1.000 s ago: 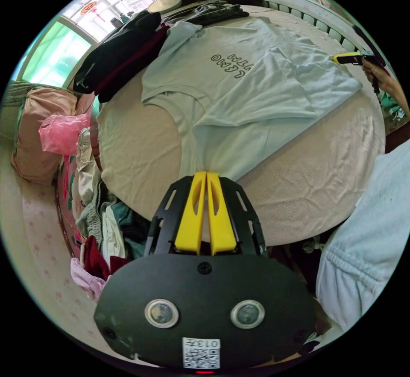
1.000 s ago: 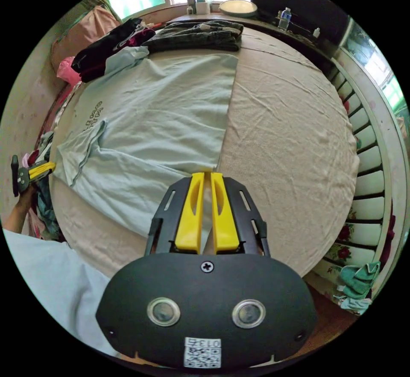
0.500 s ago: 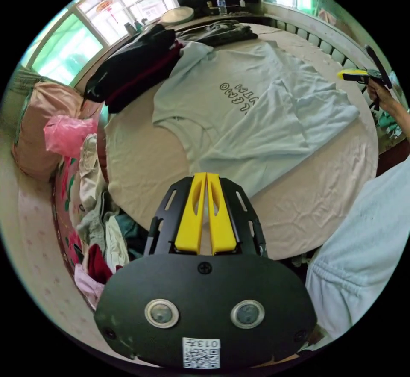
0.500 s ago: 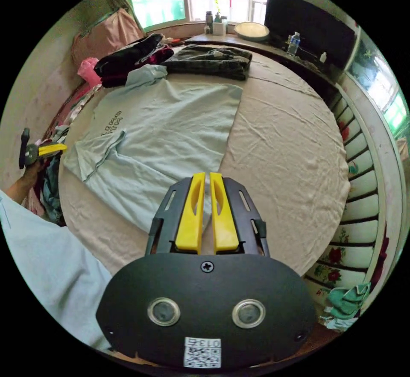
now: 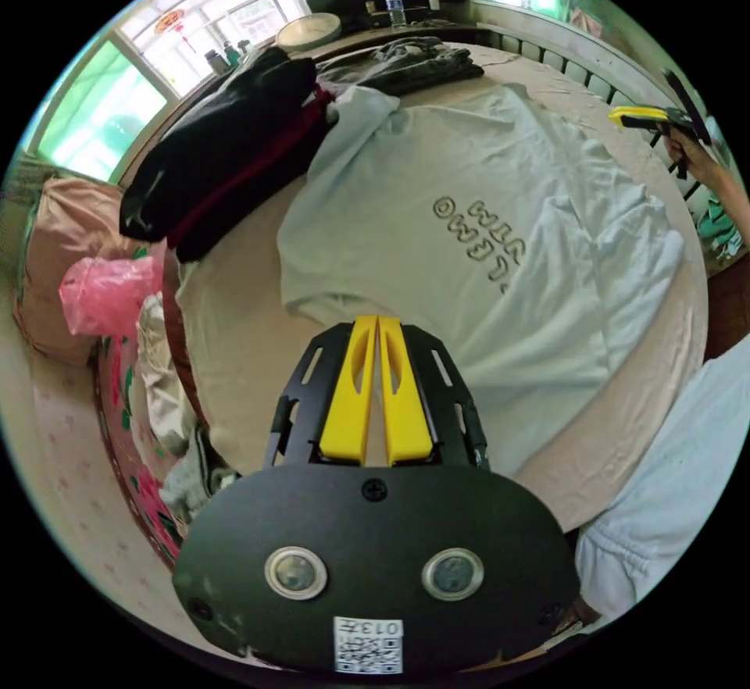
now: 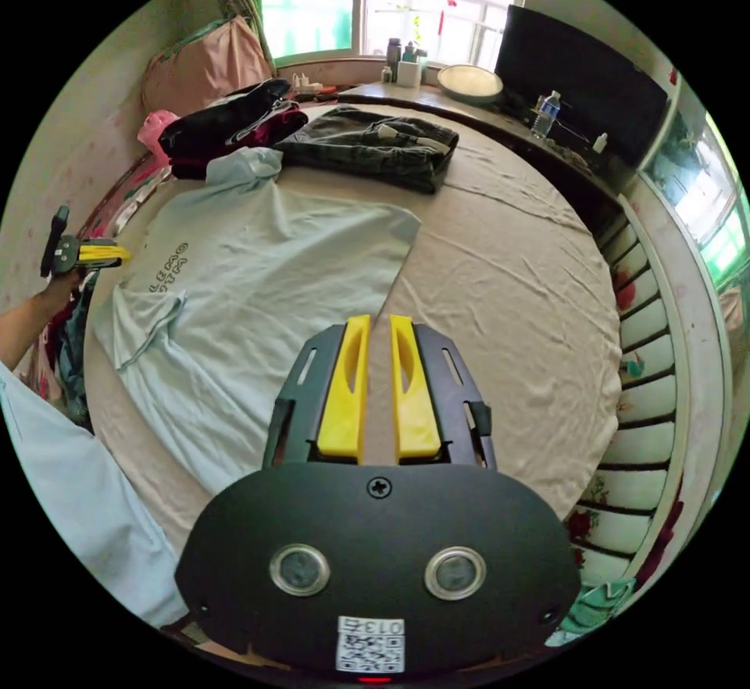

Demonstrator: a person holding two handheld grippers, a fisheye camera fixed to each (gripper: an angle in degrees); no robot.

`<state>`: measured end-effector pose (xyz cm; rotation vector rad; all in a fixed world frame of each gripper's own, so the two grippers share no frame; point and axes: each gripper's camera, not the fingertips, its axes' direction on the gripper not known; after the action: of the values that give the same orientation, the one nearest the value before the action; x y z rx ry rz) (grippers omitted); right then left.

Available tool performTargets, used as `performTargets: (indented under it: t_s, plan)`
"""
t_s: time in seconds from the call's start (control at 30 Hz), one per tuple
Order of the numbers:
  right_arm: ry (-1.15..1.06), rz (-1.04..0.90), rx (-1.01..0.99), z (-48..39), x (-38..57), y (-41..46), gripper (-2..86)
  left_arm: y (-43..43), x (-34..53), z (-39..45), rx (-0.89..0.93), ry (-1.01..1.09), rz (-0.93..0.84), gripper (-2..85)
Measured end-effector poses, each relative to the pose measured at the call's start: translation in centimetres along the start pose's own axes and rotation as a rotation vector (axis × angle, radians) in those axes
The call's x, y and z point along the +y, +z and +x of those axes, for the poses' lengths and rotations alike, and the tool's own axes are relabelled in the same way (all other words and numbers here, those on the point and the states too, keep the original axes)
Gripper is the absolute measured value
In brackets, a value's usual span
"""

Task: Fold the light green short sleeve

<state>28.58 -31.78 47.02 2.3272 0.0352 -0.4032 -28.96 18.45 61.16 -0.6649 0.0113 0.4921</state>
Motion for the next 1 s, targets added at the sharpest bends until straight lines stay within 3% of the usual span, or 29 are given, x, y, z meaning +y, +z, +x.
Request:
performTargets:
  t_s: [0.17, 0.43, 0.63, 0.8, 1.0]
  plan:
    - [-0.134, 0.001, -0.002, 2.8, -8.1, 3.9, 8.1, 1.1, -8.1, -4.1, -0.034, 0.006, 0.121, 2.4]
    - [-0.316, -0.136, -0.083, 6.1, -15.9, 10.0, 9.5, 5.8, -17.3, -7.9, 0.074, 0.029, 0.103, 9.9]
    - [-0.355, -0.227, -0.135, 6.8, -18.3, 10.1, 3.3, 9.0, -20.5, -7.2, 0.041, 0.091, -0.012, 1.7]
    - [-0.531, -0.058, -0.126, 0.5, -17.1, 3.1, 2.6, 9.0, -19.2, -6.9, 0.024, 0.076, 0.026, 0.8]
    - [-0.868, -0.103, -0.163, -10.6, -9.6, 3.2, 5.5, 9.4, -18.6, -6.9, 0.012, 0.05, 0.054, 0.6]
